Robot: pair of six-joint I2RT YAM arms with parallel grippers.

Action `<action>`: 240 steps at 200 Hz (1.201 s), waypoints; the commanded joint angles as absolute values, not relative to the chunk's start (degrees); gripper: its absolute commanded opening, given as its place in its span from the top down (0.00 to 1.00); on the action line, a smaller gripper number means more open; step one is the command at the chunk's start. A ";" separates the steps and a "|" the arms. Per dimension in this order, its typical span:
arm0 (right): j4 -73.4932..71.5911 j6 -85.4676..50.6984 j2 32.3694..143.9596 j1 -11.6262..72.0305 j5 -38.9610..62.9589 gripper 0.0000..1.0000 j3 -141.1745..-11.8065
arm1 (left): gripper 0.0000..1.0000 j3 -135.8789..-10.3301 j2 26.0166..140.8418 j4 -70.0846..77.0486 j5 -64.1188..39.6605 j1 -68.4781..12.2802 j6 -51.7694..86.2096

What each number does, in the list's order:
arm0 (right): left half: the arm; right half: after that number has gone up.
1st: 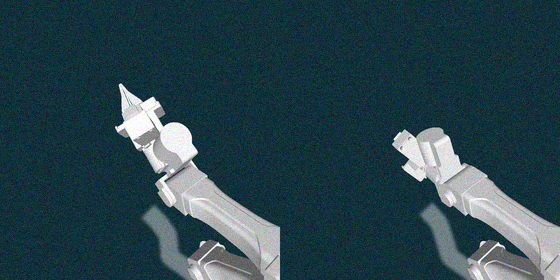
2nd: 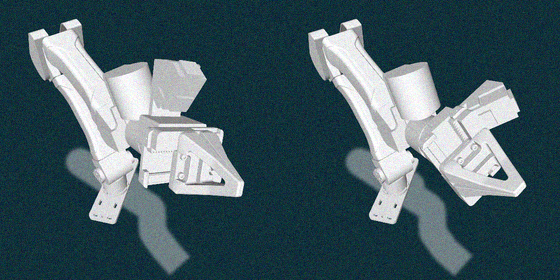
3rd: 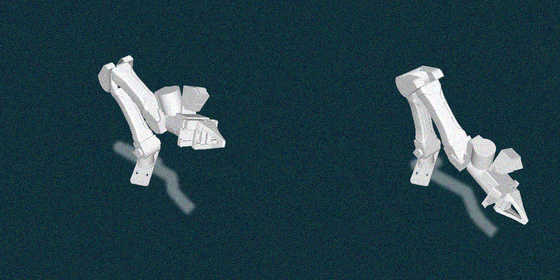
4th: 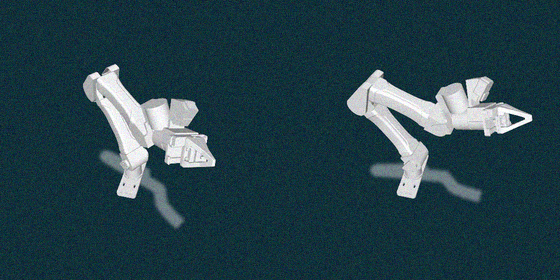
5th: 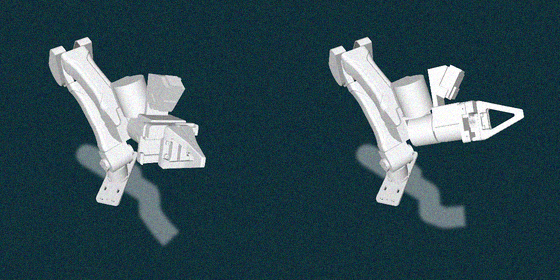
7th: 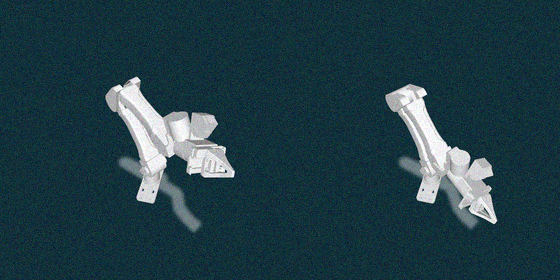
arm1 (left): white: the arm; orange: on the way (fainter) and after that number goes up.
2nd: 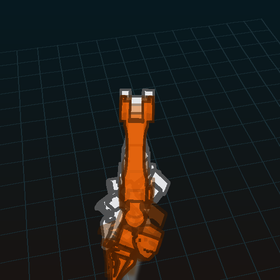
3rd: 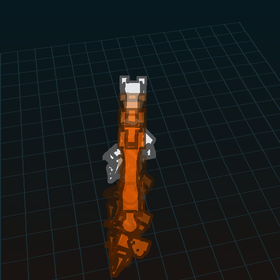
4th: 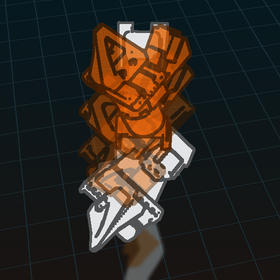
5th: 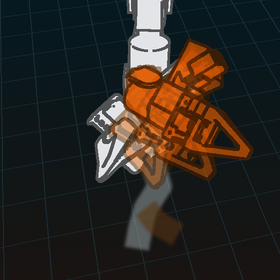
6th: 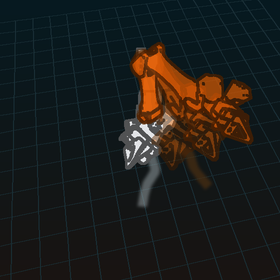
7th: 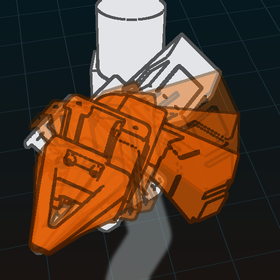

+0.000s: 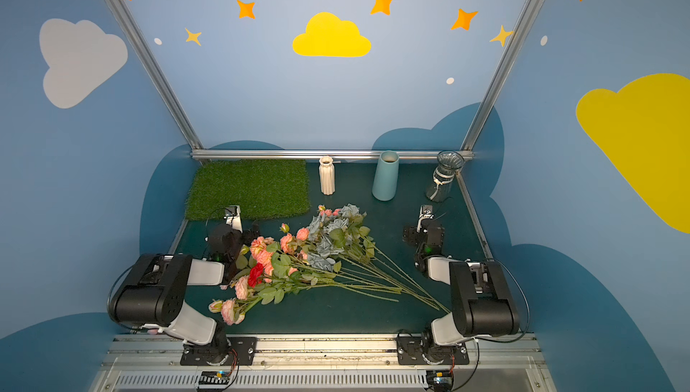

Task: Place the pink flowers into the vase
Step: Pick up the flower at the center of the board.

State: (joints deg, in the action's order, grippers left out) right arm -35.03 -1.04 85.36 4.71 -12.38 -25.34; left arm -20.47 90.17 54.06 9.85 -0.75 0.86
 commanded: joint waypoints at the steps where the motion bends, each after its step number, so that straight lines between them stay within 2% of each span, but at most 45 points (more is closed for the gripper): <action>1: -35.30 -1.05 84.29 4.90 -12.73 0.07 -26.24 | 0.00 -20.74 90.38 54.59 9.32 -0.69 1.09; 149: -35.36 -1.05 84.13 4.90 -12.70 0.07 -26.11 | 0.00 -18.98 89.86 58.04 10.93 -1.37 0.38; 193: -33.06 -1.58 82.60 5.16 -13.35 0.07 -26.83 | 0.00 -17.28 83.37 56.64 15.75 -4.67 -2.37; 240: -30.73 -0.87 82.84 5.19 -13.07 0.07 -28.30 | 0.00 -17.83 66.93 46.52 18.67 -7.64 -5.44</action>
